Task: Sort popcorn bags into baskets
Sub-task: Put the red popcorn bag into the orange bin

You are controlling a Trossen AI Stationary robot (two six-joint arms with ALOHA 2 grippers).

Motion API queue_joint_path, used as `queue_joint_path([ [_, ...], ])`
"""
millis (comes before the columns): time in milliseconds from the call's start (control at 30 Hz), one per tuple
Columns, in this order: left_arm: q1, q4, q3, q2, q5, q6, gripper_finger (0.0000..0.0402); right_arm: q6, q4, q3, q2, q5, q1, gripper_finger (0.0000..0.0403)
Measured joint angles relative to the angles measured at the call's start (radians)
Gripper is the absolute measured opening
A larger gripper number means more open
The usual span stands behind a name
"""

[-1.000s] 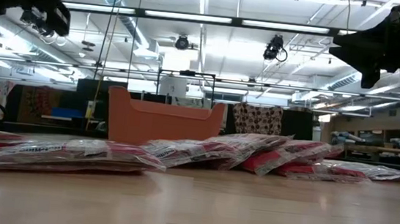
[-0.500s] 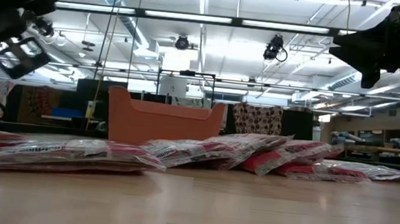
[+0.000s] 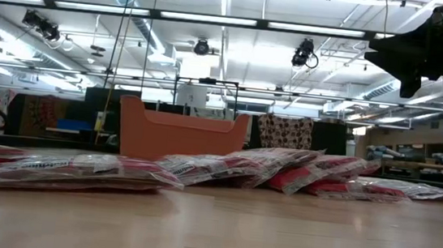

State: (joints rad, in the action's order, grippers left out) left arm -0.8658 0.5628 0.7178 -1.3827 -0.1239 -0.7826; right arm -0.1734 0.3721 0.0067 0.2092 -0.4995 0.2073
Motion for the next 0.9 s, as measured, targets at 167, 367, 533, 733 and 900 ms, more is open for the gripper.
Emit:
queue_joint_path([
  [167,-0.008,0.107,0.088,-0.125,0.012,-0.064,0.0053,0.0,0.0,0.0,0.0,0.0,0.0,0.0132],
  [367,-0.001,0.23,0.192,-0.219,0.013,-0.071,0.0133,0.0,0.0,0.0,0.0,0.0,0.0,0.0132],
  [533,-0.011,0.298,0.227,-0.274,0.013,-0.07,0.0202,0.0,0.0,0.0,0.0,0.0,0.0,0.0132],
  [733,-0.056,0.313,0.228,-0.341,0.005,-0.074,0.02,0.0,0.0,0.0,0.0,0.0,0.0,0.0132],
  [900,-0.093,0.4,0.231,-0.37,-0.057,-0.083,0.0161,0.0,0.0,0.0,0.0,0.0,0.0,0.0132],
])
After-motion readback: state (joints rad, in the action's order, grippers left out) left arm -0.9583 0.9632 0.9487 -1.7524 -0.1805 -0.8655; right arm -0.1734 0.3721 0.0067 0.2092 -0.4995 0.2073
